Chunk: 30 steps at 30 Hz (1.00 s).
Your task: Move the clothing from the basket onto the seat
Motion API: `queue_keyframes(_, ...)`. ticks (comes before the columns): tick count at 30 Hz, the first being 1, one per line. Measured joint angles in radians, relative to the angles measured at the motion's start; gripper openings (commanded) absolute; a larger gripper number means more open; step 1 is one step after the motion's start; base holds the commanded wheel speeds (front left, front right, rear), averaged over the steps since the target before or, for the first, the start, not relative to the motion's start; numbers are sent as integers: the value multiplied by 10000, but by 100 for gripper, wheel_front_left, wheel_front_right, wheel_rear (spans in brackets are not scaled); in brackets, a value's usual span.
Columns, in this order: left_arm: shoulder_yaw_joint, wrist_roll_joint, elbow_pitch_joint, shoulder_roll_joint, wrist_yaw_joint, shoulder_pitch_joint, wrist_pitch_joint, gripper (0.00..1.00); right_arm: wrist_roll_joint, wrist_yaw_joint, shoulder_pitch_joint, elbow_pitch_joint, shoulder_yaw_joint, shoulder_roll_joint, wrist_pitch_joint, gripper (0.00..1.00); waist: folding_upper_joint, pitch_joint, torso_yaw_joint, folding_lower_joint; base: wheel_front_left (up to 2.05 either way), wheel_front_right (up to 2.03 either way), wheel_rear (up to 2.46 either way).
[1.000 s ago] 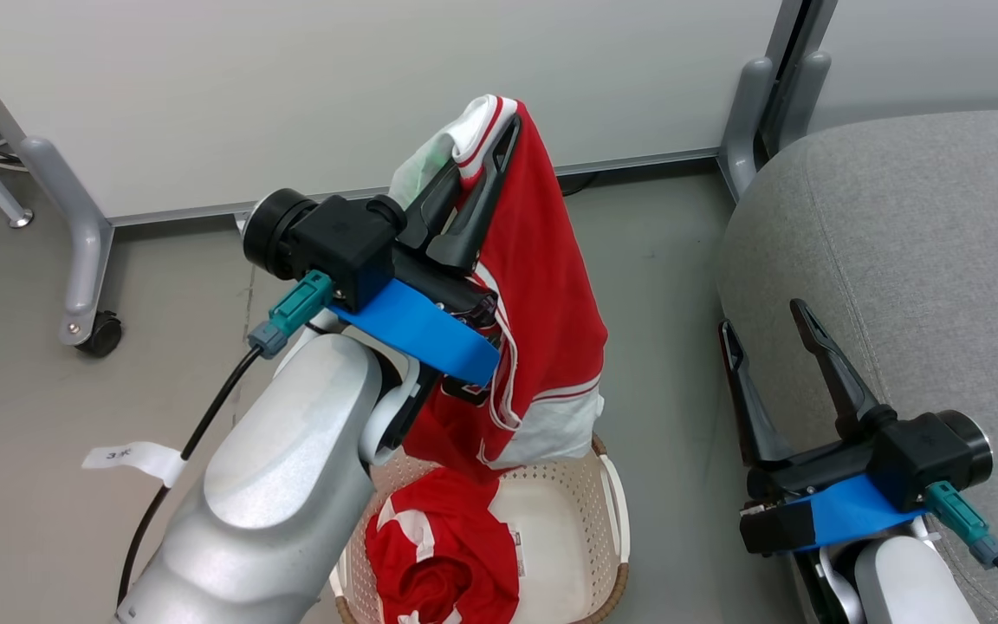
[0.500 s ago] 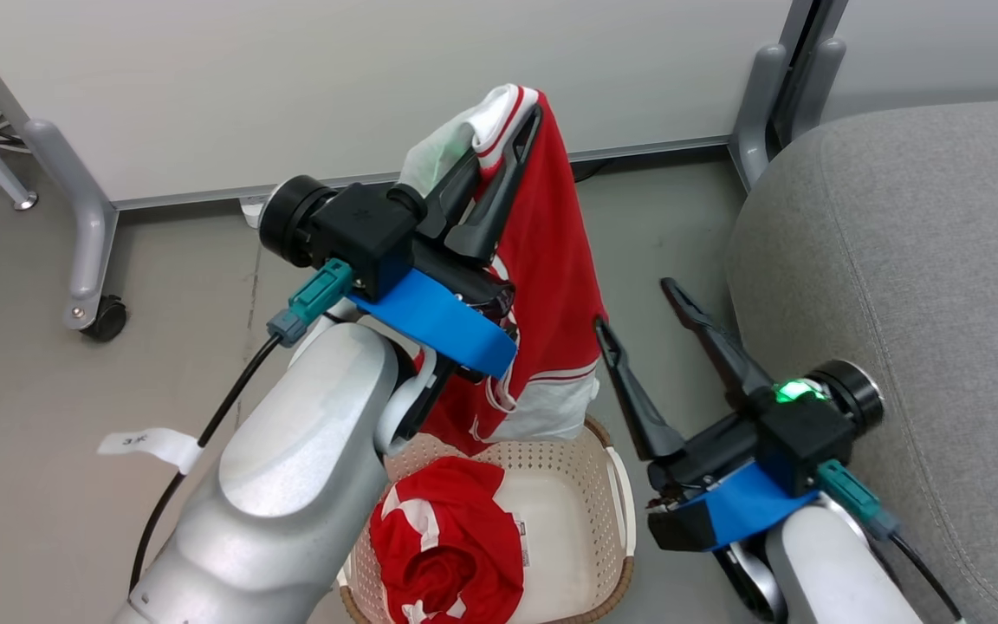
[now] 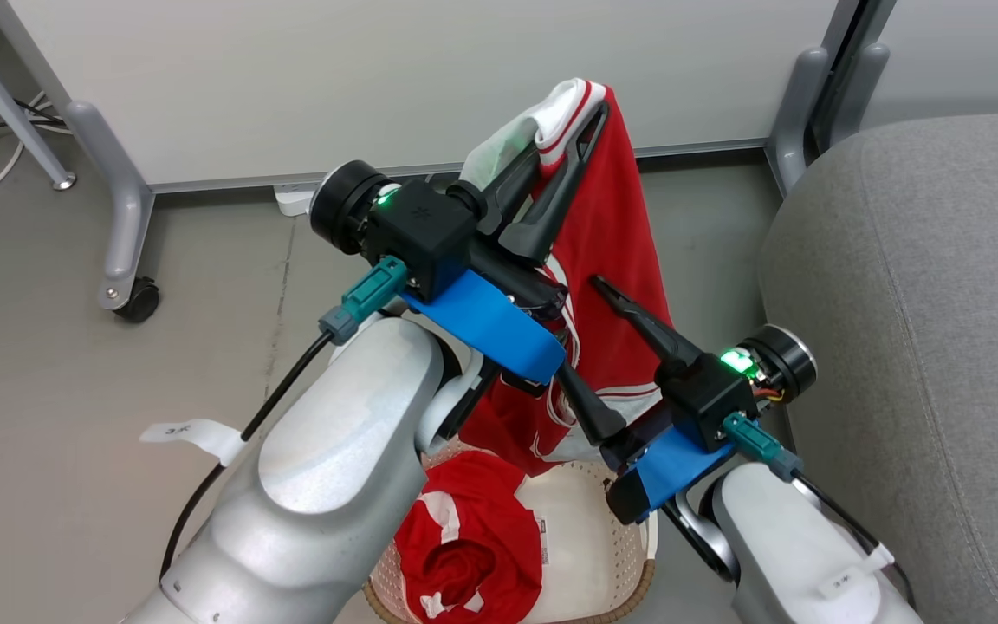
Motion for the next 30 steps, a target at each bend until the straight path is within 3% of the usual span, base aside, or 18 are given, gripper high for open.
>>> queue_keyframes(10,-533,-278,-284,-63,127,-70,0,0,2,0,-866,905,-395,-4,0,100,0,61,339,0,0,0,0)
queue_keyframes(18,-1312,-911,-773,-71,606,-250,0,0,608,0,-1216,1254,-456,0,-2,100,0,82,656,0,0,0,0)
queue_keyframes(19,-1392,-984,-815,-71,690,-306,0,0,694,0,-1224,1210,-435,-2,-2,67,0,83,693,0,0,0,0)
queue_keyframes(20,-1421,-1012,-836,-71,723,-330,0,0,717,0,-1228,1191,-422,0,0,0,0,82,702,0,0,0,0)
queue_keyframes(30,-1526,-1070,-830,-73,861,-359,0,0,828,0,-1277,1187,-422,-2,-2,0,0,-7,626,0,0,0,0)
